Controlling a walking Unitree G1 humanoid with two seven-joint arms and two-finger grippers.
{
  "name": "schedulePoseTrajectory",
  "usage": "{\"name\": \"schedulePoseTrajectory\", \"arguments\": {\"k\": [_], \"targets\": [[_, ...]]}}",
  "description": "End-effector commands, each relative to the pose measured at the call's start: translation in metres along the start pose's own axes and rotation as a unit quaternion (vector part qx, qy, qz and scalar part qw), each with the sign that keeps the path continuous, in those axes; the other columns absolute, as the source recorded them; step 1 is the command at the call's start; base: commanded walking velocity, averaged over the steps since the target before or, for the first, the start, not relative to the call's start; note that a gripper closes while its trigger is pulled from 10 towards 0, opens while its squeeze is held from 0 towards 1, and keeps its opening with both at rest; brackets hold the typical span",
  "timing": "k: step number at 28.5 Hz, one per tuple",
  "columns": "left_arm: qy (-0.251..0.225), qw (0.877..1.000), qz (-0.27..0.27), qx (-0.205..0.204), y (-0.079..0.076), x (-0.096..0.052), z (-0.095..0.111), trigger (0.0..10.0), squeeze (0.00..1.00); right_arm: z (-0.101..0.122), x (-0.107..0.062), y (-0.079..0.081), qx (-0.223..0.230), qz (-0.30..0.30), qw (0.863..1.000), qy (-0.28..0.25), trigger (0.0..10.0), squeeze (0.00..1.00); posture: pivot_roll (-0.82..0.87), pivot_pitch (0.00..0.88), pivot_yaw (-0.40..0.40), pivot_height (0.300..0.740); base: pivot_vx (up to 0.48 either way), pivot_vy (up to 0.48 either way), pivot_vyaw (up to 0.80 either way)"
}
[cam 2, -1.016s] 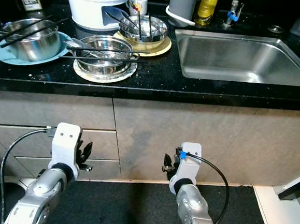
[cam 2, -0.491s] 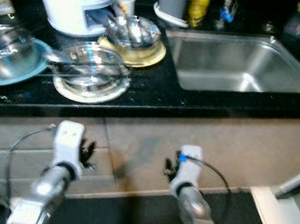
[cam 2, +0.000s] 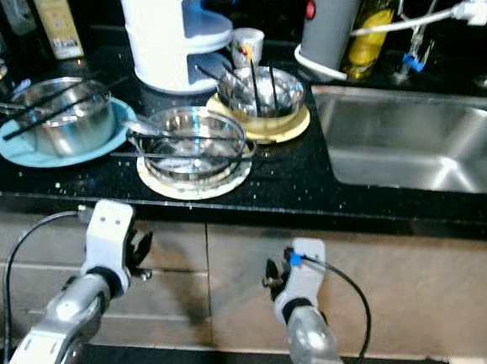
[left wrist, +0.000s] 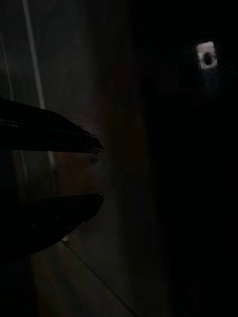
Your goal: Kitchen organization
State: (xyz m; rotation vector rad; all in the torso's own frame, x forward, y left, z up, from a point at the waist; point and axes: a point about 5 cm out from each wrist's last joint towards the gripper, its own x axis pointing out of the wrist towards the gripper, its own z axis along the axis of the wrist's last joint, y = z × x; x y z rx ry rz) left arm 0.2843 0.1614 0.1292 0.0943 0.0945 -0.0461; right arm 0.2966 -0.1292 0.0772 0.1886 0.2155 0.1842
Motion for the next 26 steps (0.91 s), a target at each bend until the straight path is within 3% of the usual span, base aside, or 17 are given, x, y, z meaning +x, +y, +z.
{"name": "schedulePoseTrajectory", "arguments": {"k": [1, 6, 26], "targets": [[0.023, 1.000, 0.003, 0.007, 0.001, -0.002, -0.009, 10.0, 0.00, -0.006, -0.001, 0.001, 0.000, 0.000, 1.000, 0.010, 10.0, 0.00, -0.08, 0.167, -0.041, 0.740, 0.000, 0.000, 0.00], [0.062, 0.998, -0.007, 0.004, 0.000, -0.003, -0.021, 10.0, 0.00, -0.008, -0.001, 0.001, -0.002, 0.003, 1.000, 0.015, 10.0, 0.00, -0.08, 0.167, -0.041, 0.740, 0.000, 0.000, 0.00], [0.083, 0.997, -0.005, 0.005, 0.002, -0.002, -0.028, 10.0, 0.00, -0.026, -0.003, -0.002, -0.015, 0.001, 0.998, 0.061, 10.0, 0.00, -0.08, 0.165, -0.040, 0.740, 0.000, 0.000, 0.00]]}}
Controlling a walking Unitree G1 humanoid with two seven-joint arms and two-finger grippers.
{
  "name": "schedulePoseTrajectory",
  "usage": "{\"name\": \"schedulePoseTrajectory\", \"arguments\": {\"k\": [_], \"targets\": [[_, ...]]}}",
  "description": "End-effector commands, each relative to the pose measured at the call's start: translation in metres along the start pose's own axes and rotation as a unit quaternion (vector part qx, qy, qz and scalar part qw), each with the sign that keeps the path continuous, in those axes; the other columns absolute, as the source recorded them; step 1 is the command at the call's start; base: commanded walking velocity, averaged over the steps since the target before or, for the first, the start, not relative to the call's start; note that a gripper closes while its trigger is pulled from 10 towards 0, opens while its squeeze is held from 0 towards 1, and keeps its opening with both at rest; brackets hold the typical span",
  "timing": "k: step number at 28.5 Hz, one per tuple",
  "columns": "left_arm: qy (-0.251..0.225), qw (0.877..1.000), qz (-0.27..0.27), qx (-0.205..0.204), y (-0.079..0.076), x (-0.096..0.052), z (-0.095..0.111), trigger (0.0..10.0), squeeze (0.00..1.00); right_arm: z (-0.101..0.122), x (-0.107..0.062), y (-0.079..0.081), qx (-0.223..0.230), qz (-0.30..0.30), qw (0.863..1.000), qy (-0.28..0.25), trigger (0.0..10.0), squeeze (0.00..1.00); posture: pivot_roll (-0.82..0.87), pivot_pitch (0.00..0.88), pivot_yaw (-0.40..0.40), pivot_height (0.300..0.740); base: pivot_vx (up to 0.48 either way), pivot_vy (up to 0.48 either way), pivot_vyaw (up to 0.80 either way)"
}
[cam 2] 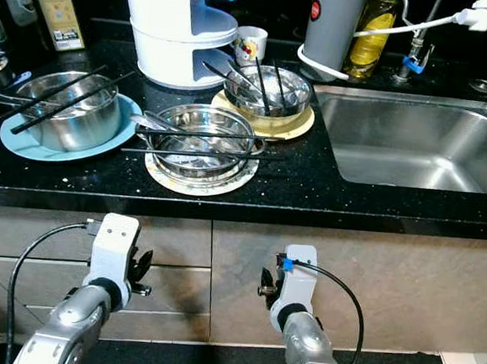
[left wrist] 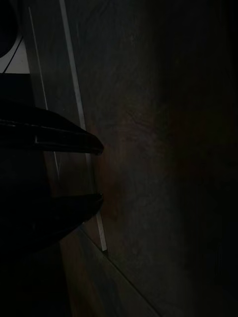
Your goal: Kitchen organization
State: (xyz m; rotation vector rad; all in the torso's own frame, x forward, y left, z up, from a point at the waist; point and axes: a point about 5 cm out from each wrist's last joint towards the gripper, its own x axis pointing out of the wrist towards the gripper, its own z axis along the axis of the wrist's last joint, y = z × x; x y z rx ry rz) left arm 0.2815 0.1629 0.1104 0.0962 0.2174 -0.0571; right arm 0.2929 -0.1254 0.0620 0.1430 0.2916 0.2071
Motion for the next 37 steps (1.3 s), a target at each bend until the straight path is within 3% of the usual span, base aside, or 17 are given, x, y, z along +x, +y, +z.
{"name": "schedulePoseTrajectory", "arguments": {"k": [1, 37], "targets": [[0.023, 1.000, 0.005, 0.004, 0.0033, -0.0002, -0.0090, 10.0, 0.00, -0.0114, -0.0030, -0.0025, 0.005, -0.003, 1.000, 0.022, 10.0, 0.00, -0.08, 0.165, -0.040, 0.740, 0.000, 0.000, 0.00], [0.023, 1.000, 0.010, -0.001, 0.0019, -0.0019, -0.0111, 10.0, 0.00, -0.0126, -0.0037, -0.0006, -0.002, 0.007, 1.000, 0.026, 10.0, 0.00, -0.09, 0.151, -0.053, 0.740, 0.000, -0.298, 0.00]]}}
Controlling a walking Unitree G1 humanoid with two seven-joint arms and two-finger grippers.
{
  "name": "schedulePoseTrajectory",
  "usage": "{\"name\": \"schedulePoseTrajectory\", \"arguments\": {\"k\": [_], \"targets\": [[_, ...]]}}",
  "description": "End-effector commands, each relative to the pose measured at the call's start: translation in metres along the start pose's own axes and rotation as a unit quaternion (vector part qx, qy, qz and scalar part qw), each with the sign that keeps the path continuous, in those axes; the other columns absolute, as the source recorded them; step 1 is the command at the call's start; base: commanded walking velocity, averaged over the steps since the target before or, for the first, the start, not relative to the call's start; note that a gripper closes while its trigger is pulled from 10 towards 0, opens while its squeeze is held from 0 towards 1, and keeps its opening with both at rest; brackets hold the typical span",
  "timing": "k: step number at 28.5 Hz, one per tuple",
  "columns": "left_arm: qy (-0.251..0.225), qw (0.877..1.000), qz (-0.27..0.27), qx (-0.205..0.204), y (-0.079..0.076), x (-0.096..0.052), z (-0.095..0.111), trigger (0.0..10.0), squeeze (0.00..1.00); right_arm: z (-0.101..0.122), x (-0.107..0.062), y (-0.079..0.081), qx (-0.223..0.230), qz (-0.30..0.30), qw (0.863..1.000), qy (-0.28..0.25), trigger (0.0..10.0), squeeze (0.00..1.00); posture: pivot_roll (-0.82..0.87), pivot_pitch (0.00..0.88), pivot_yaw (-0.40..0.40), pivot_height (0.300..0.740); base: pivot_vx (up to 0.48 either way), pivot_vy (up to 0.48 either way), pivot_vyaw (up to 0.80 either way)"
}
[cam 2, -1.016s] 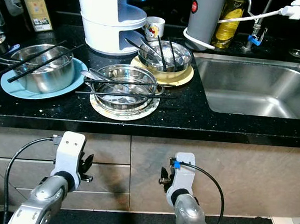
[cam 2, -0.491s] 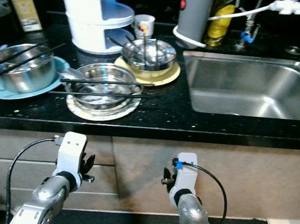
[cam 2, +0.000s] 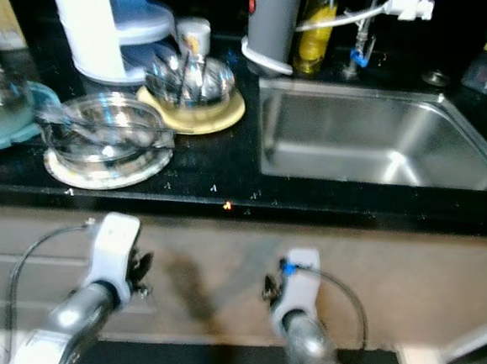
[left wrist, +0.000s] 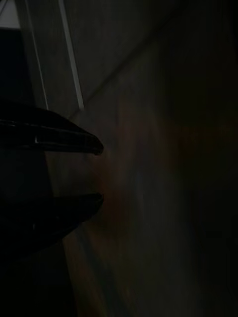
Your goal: Kitchen organization
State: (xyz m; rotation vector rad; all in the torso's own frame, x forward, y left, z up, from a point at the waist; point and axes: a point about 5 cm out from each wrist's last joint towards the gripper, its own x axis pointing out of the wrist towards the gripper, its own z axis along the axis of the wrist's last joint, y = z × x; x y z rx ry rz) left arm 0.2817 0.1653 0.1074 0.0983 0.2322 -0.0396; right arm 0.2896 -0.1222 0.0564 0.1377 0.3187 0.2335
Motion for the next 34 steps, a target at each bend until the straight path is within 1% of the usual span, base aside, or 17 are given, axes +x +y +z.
{"name": "schedulePoseTrajectory", "arguments": {"k": [1, 5, 7, 8, 9, 12, 15, 17, 18, 19, 22, 26, 34], "targets": [[0.016, 1.000, 0.002, -0.001, 0.000, -0.003, -0.008, 10.0, 0.00, -0.006, -0.003, -0.003, 0.001, -0.005, 1.000, 0.012, 10.0, 0.00, -0.09, 0.155, -0.053, 0.740, 0.000, -0.337, 0.00], [0.018, 1.000, 0.003, -0.006, 0.000, -0.003, -0.009, 10.0, 0.00, -0.007, -0.004, -0.003, 0.001, -0.006, 1.000, 0.013, 10.0, 0.00, -0.09, 0.155, -0.053, 0.740, 0.000, -0.338, 0.00], [0.021, 0.999, 0.001, -0.025, -0.001, -0.003, -0.009, 10.0, 0.00, -0.007, -0.004, -0.004, 0.001, -0.006, 1.000, 0.013, 10.0, 0.00, -0.09, 0.160, -0.055, 0.740, 0.000, 0.000, 0.00], [0.021, 0.999, 0.001, -0.025, -0.001, -0.003, -0.009, 10.0, 0.00, -0.007, -0.004, -0.004, 0.001, -0.006, 1.000, 0.013, 10.0, 0.00, -0.09, 0.160, -0.055, 0.740, 0.000, 0.000, 0.00], [0.012, 0.999, -0.004, -0.033, -0.002, -0.003, -0.005, 10.0, 0.00, -0.007, -0.004, -0.004, 0.001, -0.006, 1.000, 0.014, 10.0, 0.00, -0.09, 0.160, -0.055, 0.740, 0.000, 0.000, 0.00], [0.011, 0.999, -0.003, -0.044, -0.003, -0.003, -0.004, 10.0, 0.00, -0.007, -0.004, -0.004, 0.001, -0.006, 1.000, 0.013, 10.0, 0.00, -0.09, 0.162, -0.056, 0.740, 0.000, 0.480, 0.00], [0.011, 0.999, -0.003, -0.045, -0.003, -0.003, -0.004, 10.0, 0.00, -0.007, -0.004, -0.004, 0.001, -0.006, 1.000, 0.013, 10.0, 0.00, -0.09, 0.162, -0.056, 0.740, 0.000, 0.480, 0.00], [0.005, 0.999, -0.001, -0.041, -0.002, -0.003, -0.003, 10.0, 0.00, -0.007, -0.003, -0.004, 0.001, -0.006, 1.000, 0.014, 10.0, 0.00, -0.09, 0.164, -0.057, 0.740, 0.000, 0.480, 0.00], [0.003, 0.999, 0.003, -0.032, -0.002, -0.003, -0.002, 10.0, 0.00, -0.006, -0.003, -0.004, 0.001, -0.005, 1.000, 0.014, 10.0, 0.00, -0.09, 0.164, -0.057, 0.740, 0.000, 0.386, 0.00], [0.000, 1.000, 0.005, -0.025, -0.001, -0.003, -0.002, 10.0, 0.00, -0.006, -0.003, -0.004, 0.001, -0.005, 1.000, 0.014, 10.0, 0.00, -0.09, 0.164, -0.057, 0.740, 0.000, 0.000, 0.00], [0.004, 1.000, 0.009, -0.028, 0.000, -0.003, -0.002, 10.0, 0.00, -0.006, -0.003, -0.003, 0.001, -0.005, 1.000, 0.014, 10.0, 0.00, -0.09, 0.165, -0.056, 0.740, 0.000, 0.000, 0.00], [-0.001, 1.000, 0.014, -0.006, 0.002, -0.003, 0.000, 10.0, 0.00, -0.006, -0.003, -0.003, 0.002, -0.006, 1.000, 0.014, 10.0, 0.00, -0.09, 0.165, -0.055, 0.740, 0.000, 0.000, 0.00], [-0.006, 1.000, 0.008, 0.002, -0.001, -0.001, 0.003, 10.0, 0.00, -0.005, -0.002, -0.006, 0.004, -0.010, 1.000, 0.011, 10.0, 0.00, -0.09, 0.161, -0.048, 0.740, 0.000, 0.000, 0.00]]}}
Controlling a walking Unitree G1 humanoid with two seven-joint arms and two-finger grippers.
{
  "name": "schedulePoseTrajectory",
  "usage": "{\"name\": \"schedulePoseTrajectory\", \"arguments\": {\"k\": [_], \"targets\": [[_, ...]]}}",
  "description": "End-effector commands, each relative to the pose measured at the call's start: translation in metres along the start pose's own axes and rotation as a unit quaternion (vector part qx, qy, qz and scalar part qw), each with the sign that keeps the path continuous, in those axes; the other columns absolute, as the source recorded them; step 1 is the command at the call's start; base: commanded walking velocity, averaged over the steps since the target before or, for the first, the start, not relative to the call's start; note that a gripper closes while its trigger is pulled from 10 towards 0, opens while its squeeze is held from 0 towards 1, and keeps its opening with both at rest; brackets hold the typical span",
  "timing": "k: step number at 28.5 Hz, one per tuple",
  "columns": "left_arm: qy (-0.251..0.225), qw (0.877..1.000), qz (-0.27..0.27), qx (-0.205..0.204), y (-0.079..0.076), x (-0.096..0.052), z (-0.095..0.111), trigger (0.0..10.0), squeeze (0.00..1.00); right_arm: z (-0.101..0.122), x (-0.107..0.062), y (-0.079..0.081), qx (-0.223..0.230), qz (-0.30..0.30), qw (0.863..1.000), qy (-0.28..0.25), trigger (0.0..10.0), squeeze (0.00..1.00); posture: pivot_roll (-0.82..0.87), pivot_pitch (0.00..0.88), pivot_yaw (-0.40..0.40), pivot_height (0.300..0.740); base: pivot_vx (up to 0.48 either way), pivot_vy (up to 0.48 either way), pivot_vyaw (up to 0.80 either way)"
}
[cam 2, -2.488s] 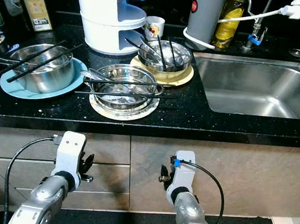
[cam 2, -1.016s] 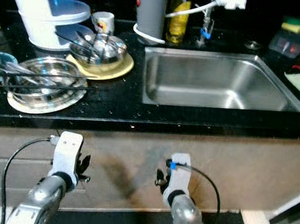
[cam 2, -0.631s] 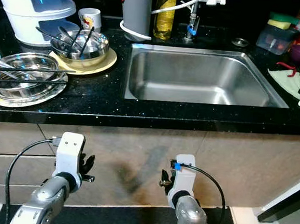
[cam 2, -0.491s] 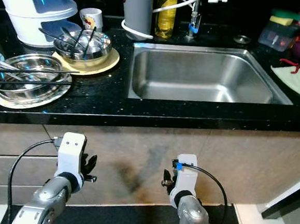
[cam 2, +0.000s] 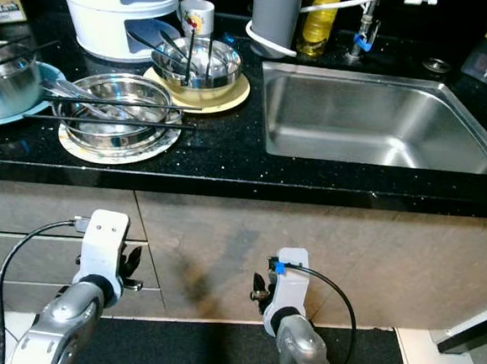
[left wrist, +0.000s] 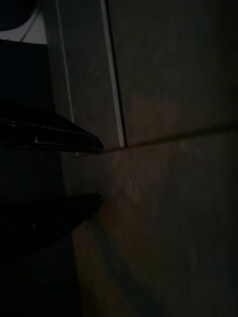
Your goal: Kitchen organization
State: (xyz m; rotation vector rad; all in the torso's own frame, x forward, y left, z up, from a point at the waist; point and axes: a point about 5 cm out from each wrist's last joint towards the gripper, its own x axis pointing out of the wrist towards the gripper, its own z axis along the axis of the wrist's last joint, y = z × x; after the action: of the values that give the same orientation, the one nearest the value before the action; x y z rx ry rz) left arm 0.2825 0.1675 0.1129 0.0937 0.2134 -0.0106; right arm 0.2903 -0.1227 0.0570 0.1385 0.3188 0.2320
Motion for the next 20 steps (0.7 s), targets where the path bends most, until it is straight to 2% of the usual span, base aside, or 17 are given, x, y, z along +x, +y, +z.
{"name": "schedulePoseTrajectory", "arguments": {"k": [1, 9, 13, 16, 17, 20], "targets": [[0.002, 1.000, -0.007, 0.006, -0.003, 0.000, -0.002, 10.0, 0.00, -0.006, -0.002, -0.005, 0.003, -0.010, 1.000, 0.011, 10.0, 0.00, -0.09, 0.160, -0.047, 0.740, 0.000, 0.000, 0.00], [0.004, 1.000, -0.016, 0.023, -0.005, 0.002, -0.001, 10.0, 0.00, -0.006, -0.002, -0.005, 0.004, -0.011, 1.000, 0.009, 10.0, 0.00, -0.09, 0.152, -0.041, 0.740, 0.000, 0.000, 0.00], [-0.003, 1.000, -0.011, 0.009, -0.004, 0.002, 0.001, 10.0, 0.00, -0.004, -0.002, -0.005, 0.003, -0.009, 1.000, 0.006, 10.0, 0.00, -0.09, 0.147, -0.039, 0.740, 0.000, 0.000, 0.00], [-0.018, 1.000, -0.014, 0.004, -0.003, 0.002, 0.006, 10.0, 0.00, 0.006, -0.002, -0.002, -0.018, 0.018, 1.000, -0.011, 10.0, 0.00, -0.08, 0.142, -0.039, 0.740, 0.000, 0.000, 0.00], [-0.030, 0.999, -0.026, 0.007, -0.003, 0.001, 0.009, 10.0, 0.00, 0.012, -0.003, 0.000, -0.019, 0.043, 0.999, -0.022, 10.0, 0.00, -0.08, 0.141, -0.038, 0.740, 0.000, 0.000, 0.00], [-0.038, 0.999, -0.034, 0.008, -0.004, 0.000, 0.012, 10.0, 0.00, 0.017, -0.003, 0.002, -0.019, 0.060, 0.998, -0.029, 10.0, 0.00, -0.08, 0.141, -0.038, 0.740, 0.000, 0.000, 0.00]]}}
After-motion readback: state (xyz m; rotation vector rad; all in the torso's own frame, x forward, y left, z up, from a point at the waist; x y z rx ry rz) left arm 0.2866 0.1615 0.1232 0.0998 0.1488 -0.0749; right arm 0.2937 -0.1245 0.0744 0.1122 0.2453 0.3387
